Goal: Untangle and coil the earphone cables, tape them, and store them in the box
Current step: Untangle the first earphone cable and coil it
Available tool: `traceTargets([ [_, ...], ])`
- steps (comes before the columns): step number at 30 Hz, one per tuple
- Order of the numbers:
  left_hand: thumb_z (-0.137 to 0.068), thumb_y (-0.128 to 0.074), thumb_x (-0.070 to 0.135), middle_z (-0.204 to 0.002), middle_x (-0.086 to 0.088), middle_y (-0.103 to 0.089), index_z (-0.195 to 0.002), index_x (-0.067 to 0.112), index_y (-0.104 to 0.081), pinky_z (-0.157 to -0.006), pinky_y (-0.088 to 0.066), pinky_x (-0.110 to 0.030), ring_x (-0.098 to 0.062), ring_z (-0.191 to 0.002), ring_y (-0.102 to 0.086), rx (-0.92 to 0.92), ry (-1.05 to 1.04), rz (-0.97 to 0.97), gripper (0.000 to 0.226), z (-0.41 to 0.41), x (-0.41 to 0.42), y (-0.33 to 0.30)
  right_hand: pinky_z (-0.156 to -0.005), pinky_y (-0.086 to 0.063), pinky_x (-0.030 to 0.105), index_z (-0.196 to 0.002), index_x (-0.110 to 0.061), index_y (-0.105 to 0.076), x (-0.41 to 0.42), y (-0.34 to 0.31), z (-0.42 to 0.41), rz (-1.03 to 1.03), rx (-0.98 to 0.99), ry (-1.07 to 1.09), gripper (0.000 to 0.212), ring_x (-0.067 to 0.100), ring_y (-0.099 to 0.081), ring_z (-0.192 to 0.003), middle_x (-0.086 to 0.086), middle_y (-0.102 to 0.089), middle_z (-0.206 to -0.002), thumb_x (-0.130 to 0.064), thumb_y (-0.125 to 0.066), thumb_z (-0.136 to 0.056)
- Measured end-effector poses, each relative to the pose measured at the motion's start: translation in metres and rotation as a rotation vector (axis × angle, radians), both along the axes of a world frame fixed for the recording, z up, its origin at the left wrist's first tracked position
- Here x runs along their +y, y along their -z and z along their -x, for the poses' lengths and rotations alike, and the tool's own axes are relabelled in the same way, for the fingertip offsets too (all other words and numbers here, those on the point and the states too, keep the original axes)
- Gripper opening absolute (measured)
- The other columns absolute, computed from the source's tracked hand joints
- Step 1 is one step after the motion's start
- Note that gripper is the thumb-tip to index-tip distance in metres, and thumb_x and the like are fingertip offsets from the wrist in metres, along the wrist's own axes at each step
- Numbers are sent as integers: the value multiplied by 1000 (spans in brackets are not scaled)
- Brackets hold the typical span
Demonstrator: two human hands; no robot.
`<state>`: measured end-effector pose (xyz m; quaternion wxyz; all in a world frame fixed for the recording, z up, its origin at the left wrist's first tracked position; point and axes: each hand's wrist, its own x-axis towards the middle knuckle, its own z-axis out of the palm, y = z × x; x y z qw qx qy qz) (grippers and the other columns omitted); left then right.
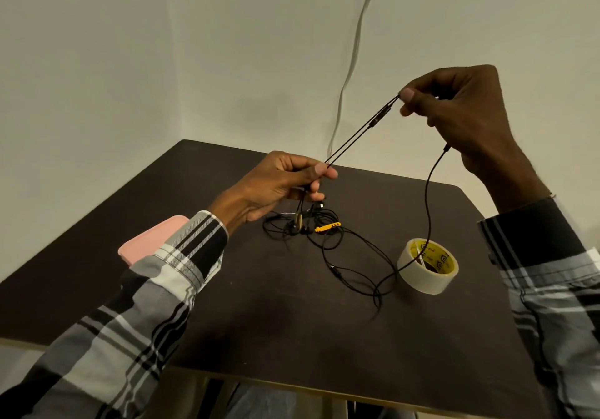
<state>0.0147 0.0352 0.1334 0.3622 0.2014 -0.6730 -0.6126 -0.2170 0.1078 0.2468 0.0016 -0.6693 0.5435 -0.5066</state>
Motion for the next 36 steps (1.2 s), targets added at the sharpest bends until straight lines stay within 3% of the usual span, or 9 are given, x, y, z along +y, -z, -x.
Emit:
traceTargets([
  [6, -88, -63, 19, -77, -3, -68, -103, 7, -74, -84, -58, -29, -15, -79, -68, -68, -29, -42, 22, -17, -8, 24, -57, -41, 9, -89, -10, -74, -2, -3, 7, 130, -159, 48, 9, -6, -57, -55, -23, -68, -59, -19, -71, -89],
  [9, -88, -65, 17, -93, -10, -74, -105, 9, -74, -90, -55, -30, -18, -94, -69, -149, -62, 17, 21, -24, -14, 33, -53, -42, 13, -88, -11, -75, 1, 0, 0, 54, -84, -2, 10, -5, -56, -53, -15, -71, -64, -21, -72, -90],
  [13, -93, -62, 15, -118, -2, -72, -126, 10, -62, -90, -51, -21, -10, -118, -62, -206, -53, 91, 34, -22, -10, 26, -49, -42, 16, -88, -8, -76, 4, 6, -16, -110, 54, -105, 13, -2, -54, -51, 2, -74, -77, -20, -73, -90],
  [16, -99, -51, 27, -124, 6, -69, -131, 16, -59, -101, -44, -31, -3, -125, -56, -166, -47, 144, 34, -10, 1, 6, -48, -41, 15, -85, -10, -77, 0, 12, -31, -185, 93, -155, 11, 0, -49, -48, -1, -74, -75, -19, -74, -89],
  [19, -102, -45, 29, -117, 1, -72, -125, 12, -64, -105, -42, -42, -9, -120, -61, -82, -65, 154, 33, 2, 13, -14, -48, -42, 16, -85, -8, -77, -4, 18, -42, -225, 104, -185, 12, 1, -50, -50, -2, -74, -73, -19, -73, -89],
  [24, -98, -56, 21, -75, 4, -68, -99, 11, -73, -94, -53, -42, -15, -86, -67, 18, -152, 202, 19, 4, 17, -25, -49, -42, 20, -83, -9, -77, 2, 15, -32, -276, 92, -221, 14, 17, -58, -59, 3, -74, -67, -22, -78, -85],
  [29, -93, -60, 21, -77, 3, -69, -95, 14, -74, -97, -52, -43, -19, -90, -64, -21, -181, 176, 16, -13, 8, -6, -56, -41, 30, -85, -9, -77, 19, 8, -6, -394, 75, -246, 15, 18, -50, -54, 7, -74, -67, -23, -79, -81],
  [32, -94, -60, 20, -79, 0, -68, -95, 12, -74, -101, -50, -49, -20, -92, -63, -39, -211, 118, 16, -19, 4, 8, -48, -38, 20, -88, -7, -76, 23, 4, 2, -406, -41, -289, 11, 13, -45, -51, 7, -74, -69, -16, -77, -82],
  [36, -93, -60, 20, -79, 1, -70, -96, 10, -73, -100, -51, -50, -21, -93, -66, -26, -277, 89, 16, -24, -3, 16, -43, -32, 17, -93, -8, -77, 24, 8, 8, -535, -13, -249, 21, 10, -39, -44, 11, -73, -67, -22, -79, -77],
])
